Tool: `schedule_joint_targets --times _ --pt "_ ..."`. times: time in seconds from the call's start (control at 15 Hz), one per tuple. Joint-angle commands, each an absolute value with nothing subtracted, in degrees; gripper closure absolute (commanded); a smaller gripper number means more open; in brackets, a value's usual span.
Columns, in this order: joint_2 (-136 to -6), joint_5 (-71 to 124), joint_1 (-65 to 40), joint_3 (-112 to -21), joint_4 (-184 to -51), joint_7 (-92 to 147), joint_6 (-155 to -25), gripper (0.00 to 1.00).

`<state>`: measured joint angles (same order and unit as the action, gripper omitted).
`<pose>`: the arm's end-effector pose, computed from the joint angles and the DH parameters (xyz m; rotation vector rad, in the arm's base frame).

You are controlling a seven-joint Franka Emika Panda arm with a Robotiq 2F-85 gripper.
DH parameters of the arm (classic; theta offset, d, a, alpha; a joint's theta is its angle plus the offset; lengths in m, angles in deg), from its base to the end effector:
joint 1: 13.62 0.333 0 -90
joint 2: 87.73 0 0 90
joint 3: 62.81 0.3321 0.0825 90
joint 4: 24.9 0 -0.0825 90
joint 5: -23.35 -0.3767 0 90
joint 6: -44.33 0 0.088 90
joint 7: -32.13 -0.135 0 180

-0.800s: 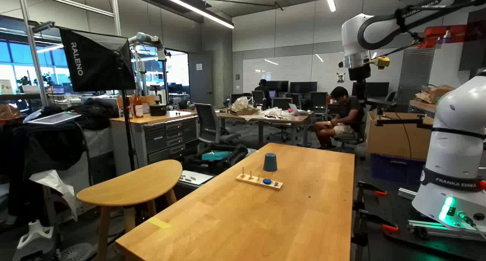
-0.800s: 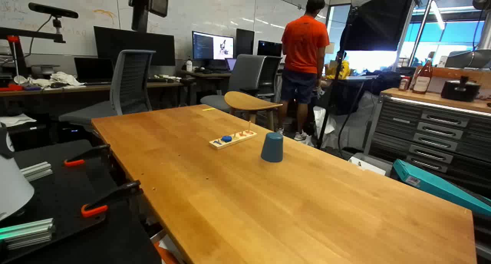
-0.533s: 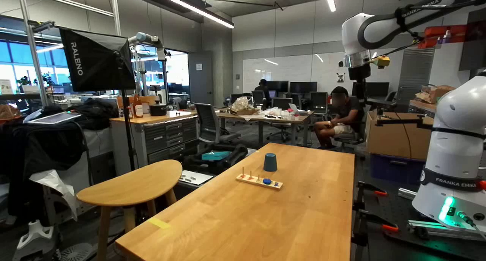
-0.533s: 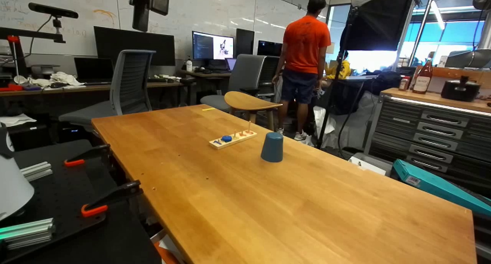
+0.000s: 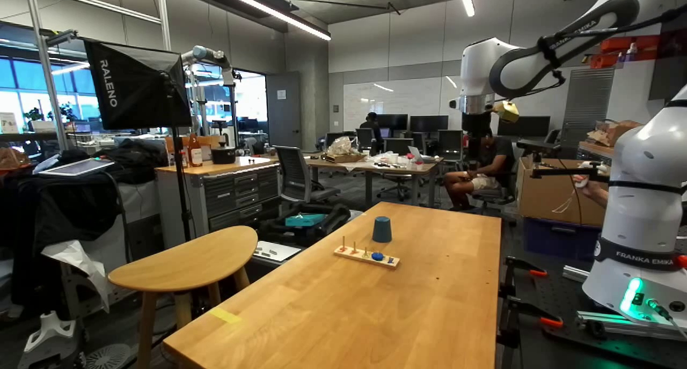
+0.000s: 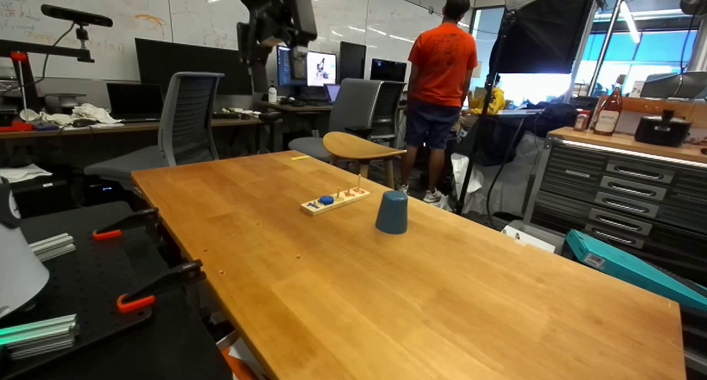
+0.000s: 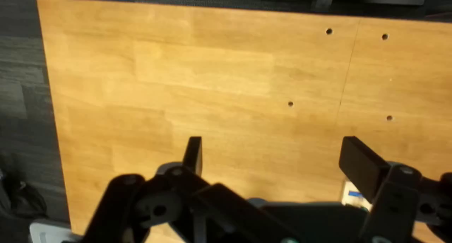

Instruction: Remove the blue ring from the wooden stand

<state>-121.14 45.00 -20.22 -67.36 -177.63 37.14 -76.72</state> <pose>0.3384 -0.0921 0.4134 2.8539 0.1379 -0.0082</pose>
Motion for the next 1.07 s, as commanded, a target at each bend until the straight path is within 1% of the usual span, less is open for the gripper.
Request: schedule_joint_targets --times 0.0,0.2,0.4,0.73,1.0 --pt "-106.45 45.14 -18.87 -64.41 -172.77 31.73 -88.76 0.00" --pt "-95.62 43.69 -18.21 -62.83 -168.17 29.22 -94.81 0.00" --pt "-84.85 41.08 -16.64 -62.31 -161.46 29.78 -97.39 0.00" --pt "-68.34 34.74 -13.70 -61.42 -147.33 31.56 -98.21 0.00" --pt "-60.07 34.10 -11.10 -61.12 -139.37 30.45 -97.71 0.00"
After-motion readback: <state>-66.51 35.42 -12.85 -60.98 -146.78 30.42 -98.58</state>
